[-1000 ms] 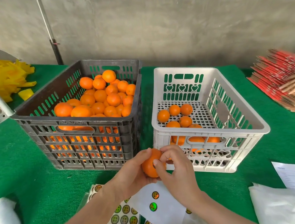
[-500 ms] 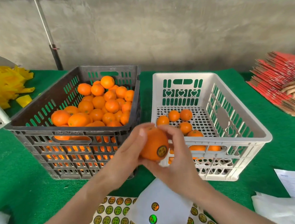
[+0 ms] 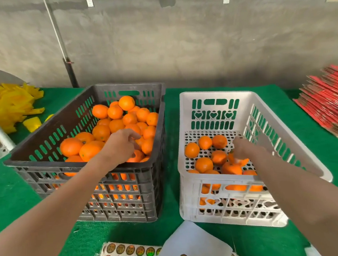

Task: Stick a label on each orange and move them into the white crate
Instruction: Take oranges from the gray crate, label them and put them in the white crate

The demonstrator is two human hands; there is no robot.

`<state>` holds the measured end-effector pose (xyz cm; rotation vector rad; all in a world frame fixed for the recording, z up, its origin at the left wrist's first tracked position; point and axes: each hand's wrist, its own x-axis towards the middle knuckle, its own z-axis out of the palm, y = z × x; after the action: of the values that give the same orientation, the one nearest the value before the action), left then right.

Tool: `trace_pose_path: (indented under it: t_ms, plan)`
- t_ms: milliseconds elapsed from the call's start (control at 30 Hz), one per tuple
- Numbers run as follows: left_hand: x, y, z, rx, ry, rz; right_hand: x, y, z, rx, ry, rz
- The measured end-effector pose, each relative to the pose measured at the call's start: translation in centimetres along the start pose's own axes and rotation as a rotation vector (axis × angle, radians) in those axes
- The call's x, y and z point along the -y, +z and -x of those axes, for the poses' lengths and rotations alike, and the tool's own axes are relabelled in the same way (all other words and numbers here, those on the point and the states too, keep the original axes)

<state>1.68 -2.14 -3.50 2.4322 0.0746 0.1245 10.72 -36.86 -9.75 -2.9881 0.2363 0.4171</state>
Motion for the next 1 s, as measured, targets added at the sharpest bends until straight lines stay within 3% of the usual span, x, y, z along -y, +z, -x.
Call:
trace_pose_path:
  t_ms: [167,233,367,467,533,600,667,767,900,1000]
  plan:
    - [1.0,-0.9,0.5,-0.218,-0.050,0.362,0.0,1.3,-1.6,0.038,0.082,0.053]
    - [1.4,-1.4,0.5,-0.231,-0.075,0.458,1.0,0.5,-0.5,-0.127,0.047,0.072]
    - [3.1,-4.3,-1.1,-0.221,-0.090,0.440,4.7,-1.9,3.8,-0.594,-0.408,-0.286]
    - [5.1,-7.0,-3.6,-0.199,-0.116,0.325,9.8,-2.8,8.7,-0.719,-0.695,-0.458]
    - [6.1,-7.9,-5.0,-0.115,-0.139,0.161,13.8,-2.7,11.8,-0.704,-0.909,-0.495]
    - [6.7,-7.7,-5.9,0.045,-0.123,-0.246,17.2,-2.3,13.6,-0.605,-1.034,-0.493]
    - [7.1,-7.1,-6.2,0.292,-0.089,-0.616,19.5,-1.5,14.2,-0.473,-1.054,-0.452]
    - [8.5,-6.6,-6.3,0.605,-0.175,-0.789,20.6,-0.8,13.6,-0.306,-0.986,-0.408]
    - [9.0,-6.1,-6.6,0.579,-0.073,-0.861,20.1,-1.3,13.9,-0.295,-0.946,-0.487]
    - [8.9,-6.2,-7.1,0.424,-0.105,-0.682,19.1,-1.5,16.1,-0.279,-0.866,-0.851]
